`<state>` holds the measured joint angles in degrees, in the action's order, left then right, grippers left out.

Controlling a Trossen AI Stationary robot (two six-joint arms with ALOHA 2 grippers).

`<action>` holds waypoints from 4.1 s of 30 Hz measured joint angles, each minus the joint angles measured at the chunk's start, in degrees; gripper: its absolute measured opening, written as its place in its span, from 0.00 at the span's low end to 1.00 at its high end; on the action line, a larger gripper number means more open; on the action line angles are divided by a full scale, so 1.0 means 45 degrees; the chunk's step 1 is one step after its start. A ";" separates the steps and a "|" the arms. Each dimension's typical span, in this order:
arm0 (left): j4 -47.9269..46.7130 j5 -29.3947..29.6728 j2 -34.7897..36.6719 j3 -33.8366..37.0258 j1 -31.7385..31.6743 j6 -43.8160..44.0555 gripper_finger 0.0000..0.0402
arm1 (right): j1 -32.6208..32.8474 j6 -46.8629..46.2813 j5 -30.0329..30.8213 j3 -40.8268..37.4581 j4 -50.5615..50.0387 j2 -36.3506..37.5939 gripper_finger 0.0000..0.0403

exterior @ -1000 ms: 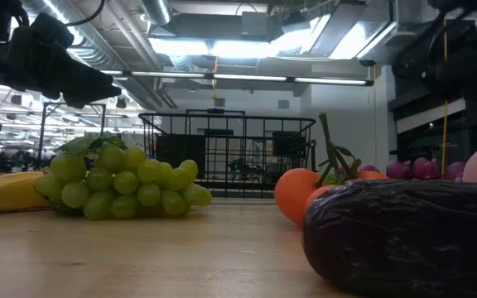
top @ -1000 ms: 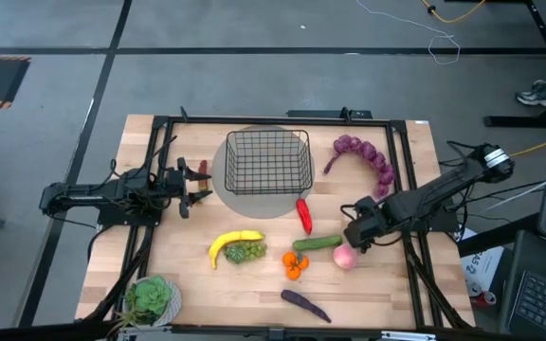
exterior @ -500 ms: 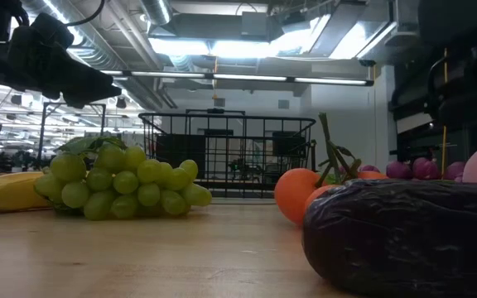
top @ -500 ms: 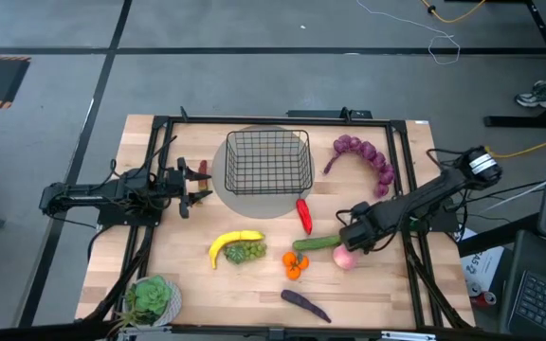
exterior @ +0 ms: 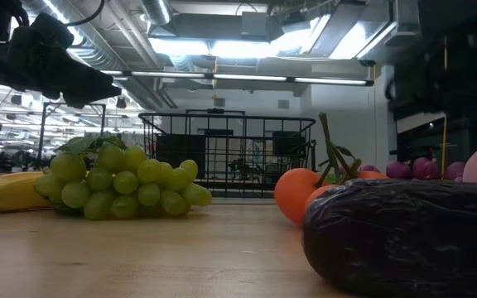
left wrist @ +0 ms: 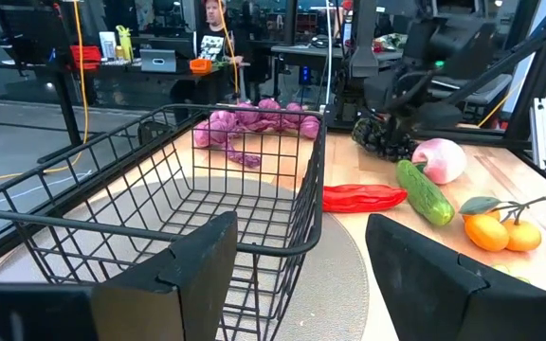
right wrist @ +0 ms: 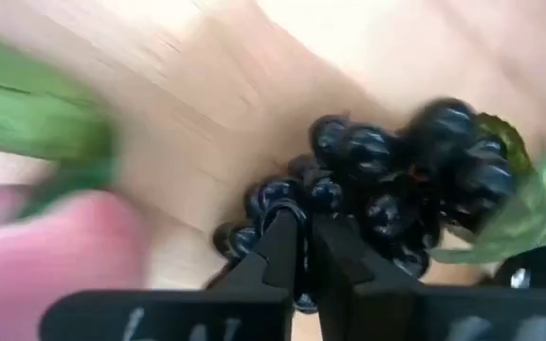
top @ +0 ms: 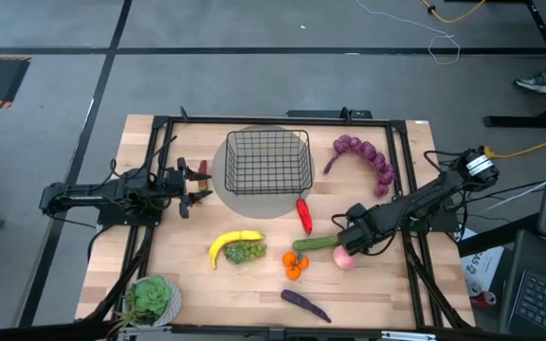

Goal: Build produce basket
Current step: Put the black grapes into the basket, then put the green cucumber into the wire basket

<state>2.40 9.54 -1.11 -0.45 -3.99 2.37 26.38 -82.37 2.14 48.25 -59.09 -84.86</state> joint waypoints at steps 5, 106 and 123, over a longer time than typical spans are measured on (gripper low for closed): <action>0.0002 0.0000 -0.0002 0.0000 -0.0003 -0.0001 0.57 | 0.0135 0.1242 0.1738 0.1846 -0.1659 0.0000 0.01; -0.0002 0.0000 0.0002 0.0000 -0.0003 0.0000 0.57 | -0.2673 1.1837 0.1431 1.1316 -0.2955 -0.4333 0.29; -0.0002 0.0000 -0.0002 0.0000 0.0001 0.0000 0.57 | -0.1527 1.0136 0.0301 0.6642 -0.1265 -0.4337 0.29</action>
<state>2.39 9.54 -1.13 -0.45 -3.99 2.37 19.51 -36.75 3.49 78.14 -64.78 -104.38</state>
